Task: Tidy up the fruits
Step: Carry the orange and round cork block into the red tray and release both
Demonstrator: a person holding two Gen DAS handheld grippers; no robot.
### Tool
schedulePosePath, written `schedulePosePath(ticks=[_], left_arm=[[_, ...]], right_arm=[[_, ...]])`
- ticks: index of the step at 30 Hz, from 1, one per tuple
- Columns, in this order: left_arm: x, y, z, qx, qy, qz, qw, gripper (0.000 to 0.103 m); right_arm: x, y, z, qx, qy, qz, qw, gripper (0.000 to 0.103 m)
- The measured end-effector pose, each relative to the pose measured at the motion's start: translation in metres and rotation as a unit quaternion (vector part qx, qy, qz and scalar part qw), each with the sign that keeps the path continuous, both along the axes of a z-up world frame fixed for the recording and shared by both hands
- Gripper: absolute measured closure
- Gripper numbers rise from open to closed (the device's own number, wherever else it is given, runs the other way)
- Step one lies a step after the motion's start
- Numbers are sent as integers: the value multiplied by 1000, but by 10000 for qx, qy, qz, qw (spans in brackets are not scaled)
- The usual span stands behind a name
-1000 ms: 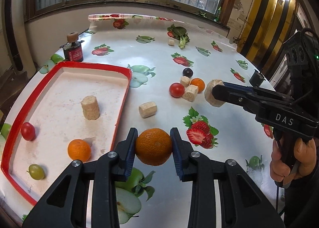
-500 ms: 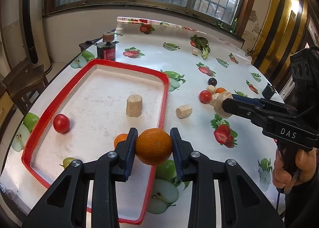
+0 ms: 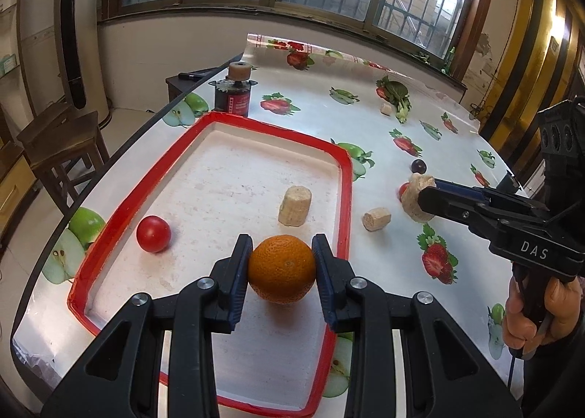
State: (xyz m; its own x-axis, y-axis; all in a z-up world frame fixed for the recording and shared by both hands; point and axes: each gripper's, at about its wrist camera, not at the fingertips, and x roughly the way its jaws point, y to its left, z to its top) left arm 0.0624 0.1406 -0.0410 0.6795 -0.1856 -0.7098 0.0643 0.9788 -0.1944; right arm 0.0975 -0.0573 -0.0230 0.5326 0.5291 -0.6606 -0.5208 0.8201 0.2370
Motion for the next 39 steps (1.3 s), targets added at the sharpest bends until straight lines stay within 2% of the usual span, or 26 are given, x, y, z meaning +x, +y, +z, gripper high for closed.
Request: schedulePosePath(ticks=[15, 26, 39], left_arm=[[20, 38, -4, -33, 42, 296, 9995, 72], [54, 48, -5, 69, 99, 313, 9994, 72], [81, 52, -38, 326, 654, 270, 9970, 72]], right_arm=[[35, 34, -7, -11, 54, 131, 9999, 68], [68, 54, -11, -69, 125, 151, 9998, 68], [99, 68, -47, -268, 449, 140, 9985, 68]])
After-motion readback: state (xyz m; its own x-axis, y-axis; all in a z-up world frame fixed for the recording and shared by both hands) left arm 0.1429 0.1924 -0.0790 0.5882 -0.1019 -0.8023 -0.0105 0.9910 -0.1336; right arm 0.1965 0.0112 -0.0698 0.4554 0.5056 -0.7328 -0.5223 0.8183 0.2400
